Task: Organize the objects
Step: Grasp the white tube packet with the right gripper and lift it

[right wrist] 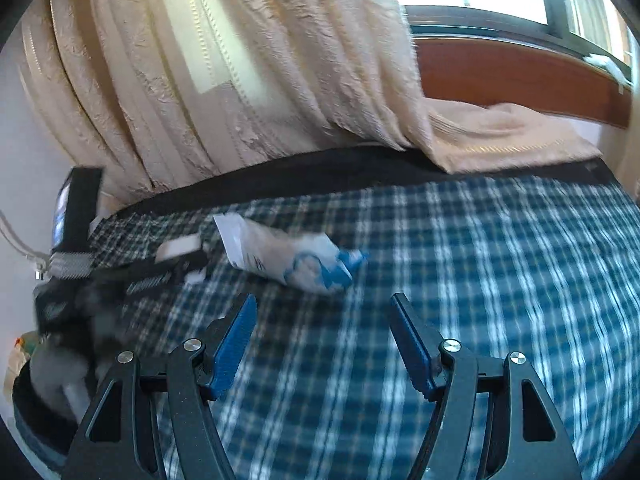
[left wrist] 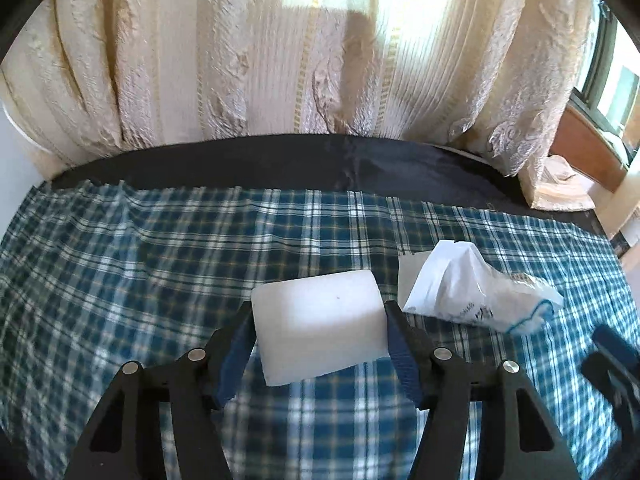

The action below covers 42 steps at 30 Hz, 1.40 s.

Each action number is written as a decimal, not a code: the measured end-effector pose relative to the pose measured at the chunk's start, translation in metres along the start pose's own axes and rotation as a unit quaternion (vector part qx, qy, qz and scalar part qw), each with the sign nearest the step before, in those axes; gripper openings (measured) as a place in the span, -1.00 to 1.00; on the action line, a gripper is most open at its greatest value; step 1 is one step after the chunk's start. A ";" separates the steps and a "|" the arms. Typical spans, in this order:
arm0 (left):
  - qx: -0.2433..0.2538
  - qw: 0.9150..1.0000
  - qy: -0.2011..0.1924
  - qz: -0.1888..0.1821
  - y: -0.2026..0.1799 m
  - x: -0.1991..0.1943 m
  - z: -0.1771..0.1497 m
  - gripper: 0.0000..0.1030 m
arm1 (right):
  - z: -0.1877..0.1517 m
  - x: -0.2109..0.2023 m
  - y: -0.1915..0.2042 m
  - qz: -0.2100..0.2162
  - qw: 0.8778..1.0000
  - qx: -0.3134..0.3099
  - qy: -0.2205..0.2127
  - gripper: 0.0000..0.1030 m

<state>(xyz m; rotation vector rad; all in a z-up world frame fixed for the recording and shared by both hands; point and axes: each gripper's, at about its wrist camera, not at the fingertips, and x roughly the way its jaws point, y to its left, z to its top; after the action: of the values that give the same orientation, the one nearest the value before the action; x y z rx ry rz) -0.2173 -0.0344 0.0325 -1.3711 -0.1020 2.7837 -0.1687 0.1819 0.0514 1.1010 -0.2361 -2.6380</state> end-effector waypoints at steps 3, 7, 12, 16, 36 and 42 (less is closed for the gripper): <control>-0.006 1.000 -0.009 0.000 0.008 -0.010 -0.002 0.27 | 0.010 0.015 -0.001 0.022 1.000 0.011 0.006 0.35; -0.017 1.000 -0.015 -0.003 0.013 -0.010 -0.003 0.27 | 0.017 0.034 -0.005 0.038 0.999 0.032 0.022 0.35; -0.022 1.000 0.001 0.004 0.017 0.001 -0.003 0.28 | 0.023 0.052 0.000 0.034 0.998 0.029 0.032 0.35; -0.036 0.999 0.004 0.011 0.026 0.005 -0.001 0.28 | 0.022 0.057 0.004 0.047 0.998 0.021 0.042 0.35; -0.073 0.997 -0.002 0.028 0.046 -0.002 0.007 0.28 | -0.002 0.042 0.082 -0.012 0.990 -0.138 0.023 0.35; -0.071 0.997 0.000 0.029 0.046 0.000 0.006 0.28 | 0.018 0.071 0.077 -0.004 0.987 -0.156 0.038 0.38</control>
<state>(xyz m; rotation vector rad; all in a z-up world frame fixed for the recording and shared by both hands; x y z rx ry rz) -0.2219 -0.0809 0.0323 -1.4249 -0.2690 2.8747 -0.2155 0.0877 0.0354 1.0902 0.1929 -2.5201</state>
